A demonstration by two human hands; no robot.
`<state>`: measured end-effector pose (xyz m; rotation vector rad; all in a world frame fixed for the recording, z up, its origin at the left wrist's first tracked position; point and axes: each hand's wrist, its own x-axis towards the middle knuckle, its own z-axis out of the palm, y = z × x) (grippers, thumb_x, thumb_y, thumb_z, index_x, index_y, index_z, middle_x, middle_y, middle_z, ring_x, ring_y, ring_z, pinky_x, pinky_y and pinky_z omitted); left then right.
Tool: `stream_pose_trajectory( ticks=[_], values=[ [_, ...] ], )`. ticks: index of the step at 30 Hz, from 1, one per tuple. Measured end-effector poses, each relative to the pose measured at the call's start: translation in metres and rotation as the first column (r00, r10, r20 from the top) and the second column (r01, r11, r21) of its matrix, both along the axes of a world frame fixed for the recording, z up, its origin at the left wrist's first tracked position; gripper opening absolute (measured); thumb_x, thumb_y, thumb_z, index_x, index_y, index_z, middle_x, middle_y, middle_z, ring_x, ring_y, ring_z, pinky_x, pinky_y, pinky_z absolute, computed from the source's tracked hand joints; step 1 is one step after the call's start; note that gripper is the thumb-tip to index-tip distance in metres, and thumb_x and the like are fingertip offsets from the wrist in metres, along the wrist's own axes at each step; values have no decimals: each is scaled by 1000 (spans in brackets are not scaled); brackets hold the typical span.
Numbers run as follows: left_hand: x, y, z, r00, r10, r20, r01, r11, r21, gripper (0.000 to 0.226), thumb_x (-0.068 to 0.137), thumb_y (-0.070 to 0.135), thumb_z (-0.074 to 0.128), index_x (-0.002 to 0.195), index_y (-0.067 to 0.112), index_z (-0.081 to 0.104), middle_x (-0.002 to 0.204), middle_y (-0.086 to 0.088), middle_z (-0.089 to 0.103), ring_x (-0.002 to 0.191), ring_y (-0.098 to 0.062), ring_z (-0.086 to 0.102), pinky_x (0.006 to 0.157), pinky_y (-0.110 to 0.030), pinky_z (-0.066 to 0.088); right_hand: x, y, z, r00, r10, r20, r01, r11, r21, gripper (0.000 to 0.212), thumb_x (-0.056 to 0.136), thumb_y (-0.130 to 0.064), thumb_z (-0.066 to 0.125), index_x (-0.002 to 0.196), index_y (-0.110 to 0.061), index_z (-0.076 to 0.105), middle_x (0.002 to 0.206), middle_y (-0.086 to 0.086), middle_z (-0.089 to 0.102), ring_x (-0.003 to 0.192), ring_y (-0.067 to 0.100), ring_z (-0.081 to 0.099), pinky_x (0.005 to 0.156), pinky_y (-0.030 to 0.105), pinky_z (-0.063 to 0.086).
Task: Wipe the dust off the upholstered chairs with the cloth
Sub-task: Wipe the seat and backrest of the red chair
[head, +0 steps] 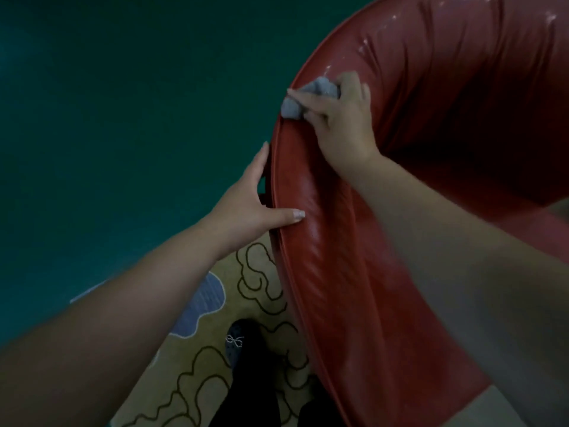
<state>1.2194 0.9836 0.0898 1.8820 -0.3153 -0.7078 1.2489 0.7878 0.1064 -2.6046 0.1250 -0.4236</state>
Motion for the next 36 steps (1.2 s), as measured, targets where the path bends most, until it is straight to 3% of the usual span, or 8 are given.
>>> stream_pose_trajectory(
  ticks=[9, 15, 18, 23, 26, 29, 33, 36],
  values=[
    [70, -11, 8, 988, -152, 0, 152, 988, -38, 119, 47, 53, 82, 146, 49, 16, 145, 29, 29, 131, -6, 43, 107, -41, 39, -58, 22, -13, 993, -113, 36, 98, 953, 285, 36, 91, -12, 59, 120, -33, 63, 106, 7, 43, 104, 31, 50, 97, 41, 44],
    [84, -14, 8, 978, -206, -16, 204, 976, -80, 117, 49, 47, 83, 146, 49, 17, 148, 24, 33, 128, -6, 46, 105, -40, 41, -19, 14, -9, 978, -190, 90, 183, 980, 84, 37, 90, -10, 58, 119, -32, 65, 102, 14, 48, 94, 34, 48, 89, 38, 42],
    [88, -16, 4, 975, -220, -2, 219, 970, -101, 117, 50, 46, 83, 146, 49, 16, 149, 24, 31, 129, 6, 40, 107, -36, 40, 41, -12, 2, 964, -262, 36, 263, 964, -37, 40, 91, -19, 54, 124, -40, 59, 116, 15, 47, 106, 35, 44, 94, 39, 38],
    [109, -29, 4, 975, -221, 25, 222, 968, -118, 112, 54, 47, 83, 146, 49, 20, 147, 25, 34, 131, 8, 36, 109, -35, 38, 86, -45, 9, 954, -301, -6, 300, 951, 73, 38, 91, -18, 57, 124, -36, 60, 106, 6, 40, 111, 33, 45, 100, 31, 34],
    [127, -44, 8, 974, -225, 19, 225, 965, -137, 109, 56, 40, 83, 148, 42, 24, 147, 19, 38, 132, 5, 36, 111, -36, 35, 44, -26, -2, 977, -210, 24, 202, 963, 178, 40, 90, -10, 57, 124, -30, 61, 100, 10, 37, 102, 34, 49, 97, 39, 41],
    [144, -56, 13, 968, -251, -17, 247, 960, -130, 103, 59, 35, 81, 146, 45, 26, 146, 19, 40, 129, 2, 41, 107, -35, 40, -1, -7, -12, 986, -160, 45, 143, 954, 262, 39, 92, -10, 58, 124, -33, 60, 106, 8, 42, 102, 24, 50, 97, 27, 42],
    [165, -70, 22, 948, -308, -75, 295, 945, -142, 100, 63, 22, 81, 145, 44, 28, 140, 21, 44, 116, 1, 55, 99, -31, 48, 22, -25, -10, 983, -164, 77, 154, 979, 131, 36, 90, -10, 59, 120, -30, 65, 104, 12, 47, 98, 28, 49, 92, 33, 42],
    [180, -86, 29, 942, -331, -52, 322, 938, -130, 99, 61, 20, 79, 147, 34, 31, 142, 16, 44, 124, -1, 49, 108, -33, 39, 72, -64, 1, 958, -281, 60, 281, 960, 8, 38, 90, -12, 57, 121, -33, 63, 107, 17, 49, 99, 34, 47, 91, 32, 35]
  ],
)
